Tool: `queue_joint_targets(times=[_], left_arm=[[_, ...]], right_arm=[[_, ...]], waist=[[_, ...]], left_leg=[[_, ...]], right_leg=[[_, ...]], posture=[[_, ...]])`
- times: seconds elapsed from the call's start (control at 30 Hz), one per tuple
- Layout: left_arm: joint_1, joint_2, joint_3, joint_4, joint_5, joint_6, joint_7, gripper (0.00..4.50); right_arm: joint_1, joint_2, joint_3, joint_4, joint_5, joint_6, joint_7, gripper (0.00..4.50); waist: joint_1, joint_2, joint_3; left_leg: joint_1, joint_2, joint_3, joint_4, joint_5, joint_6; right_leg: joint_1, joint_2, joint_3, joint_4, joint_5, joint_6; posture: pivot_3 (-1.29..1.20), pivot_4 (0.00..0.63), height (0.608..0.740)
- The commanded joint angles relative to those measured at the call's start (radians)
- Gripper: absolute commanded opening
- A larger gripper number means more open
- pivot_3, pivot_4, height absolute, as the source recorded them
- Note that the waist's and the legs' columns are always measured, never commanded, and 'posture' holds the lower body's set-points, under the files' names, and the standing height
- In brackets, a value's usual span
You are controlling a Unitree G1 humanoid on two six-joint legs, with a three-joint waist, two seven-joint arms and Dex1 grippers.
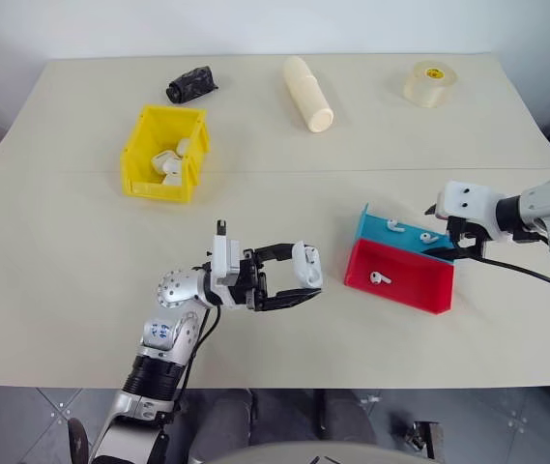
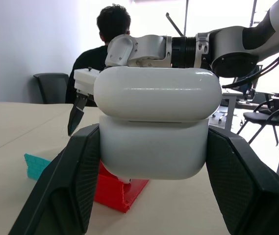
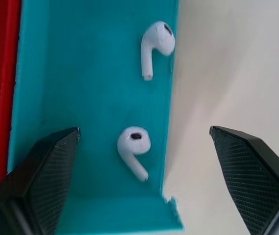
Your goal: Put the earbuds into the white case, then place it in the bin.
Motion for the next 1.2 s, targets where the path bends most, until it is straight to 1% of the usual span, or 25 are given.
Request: queue_joint_targets(times=[0.03,0.2,0.3,0.37,0.73,0.83,0.9,1.2], left_arm=[[0.007,0.001,0.006,-0.046,-0.005,-0.012,0.013,2.8],[0.011,0.008,0.008,-0.054,-0.007,-0.011,0.02,2.8],[0.012,0.011,0.007,-0.059,-0.008,-0.009,0.024,2.8],[0.01,0.011,0.006,-0.06,-0.007,-0.009,0.027,2.8],[0.002,0.017,0.007,-0.062,-0.011,0.0,0.027,2.8],[0.0,0.018,0.008,-0.06,-0.012,0.001,0.025,2.8],[-0.001,0.018,0.009,-0.059,-0.012,0.001,0.025,2.8],[0.0,0.02,0.009,-0.06,-0.012,0.001,0.024,2.8]], right_arm=[[-0.017,0.001,0.006,0.023,-0.032,-0.003,0.022,4.44],[-0.036,0.007,0.015,0.049,-0.062,0.024,0.039,4.44],[-0.04,0.011,0.015,0.052,-0.067,0.051,0.062,3.82],[-0.039,0.013,0.011,0.049,-0.067,0.061,0.068,3.2],[-0.022,0.012,0.011,0.022,-0.061,0.101,0.098,3.2],[-0.014,0.012,0.007,0.009,-0.056,0.109,0.105,2.63],[-0.01,0.014,0.004,0.005,-0.058,0.112,0.098,2.01],[0.0,0.017,-0.005,-0.003,-0.055,0.11,0.084,2.01]], waist=[[0.0,0.0,0.0],[0.0,0.0,0.0],[0.001,0.0,0.0],[0.001,0.0,0.0],[0.002,0.0,0.0],[0.001,0.0,0.0],[0.001,0.0,0.0],[0.0,0.0,0.0]], left_leg=[[0.0,0.0,0.0,0.0,0.0,0.0],[0.0,0.0,0.0,0.0,0.0,0.0],[0.0,0.0,0.0,0.0,0.0,0.0],[0.0,0.0,0.0,0.0,0.0,0.0],[0.0,0.0,0.0,0.0,0.0,0.0],[0.0,0.0,0.0,0.0,0.0,0.0],[0.0,0.0,0.0,0.001,0.0,0.0],[0.0,0.0,0.0,0.001,0.0,-0.001]], right_leg=[[0.0,0.0,0.0,0.0,0.0,0.0],[0.0,0.0,0.0,0.0,0.0,0.0],[0.0,0.0,0.0,0.0,0.0,0.0],[0.0,0.0,0.0,0.0,0.0,0.0],[0.0,0.0,0.0,0.0,0.0,0.0],[0.001,0.0,0.0,0.0,0.0,0.0],[0.001,0.0,0.0,0.0,0.0,0.0],[0.001,0.0,0.0,0.001,0.0,0.0]], posture=[[0.0,0.15,0.74],[0.0,0.15,0.74],[0.0,0.15,0.74],[0.0,0.15,0.74],[0.0,0.15,0.74],[0.0,0.15,0.74],[0.0,0.15,0.74],[0.0,0.15,0.74]])
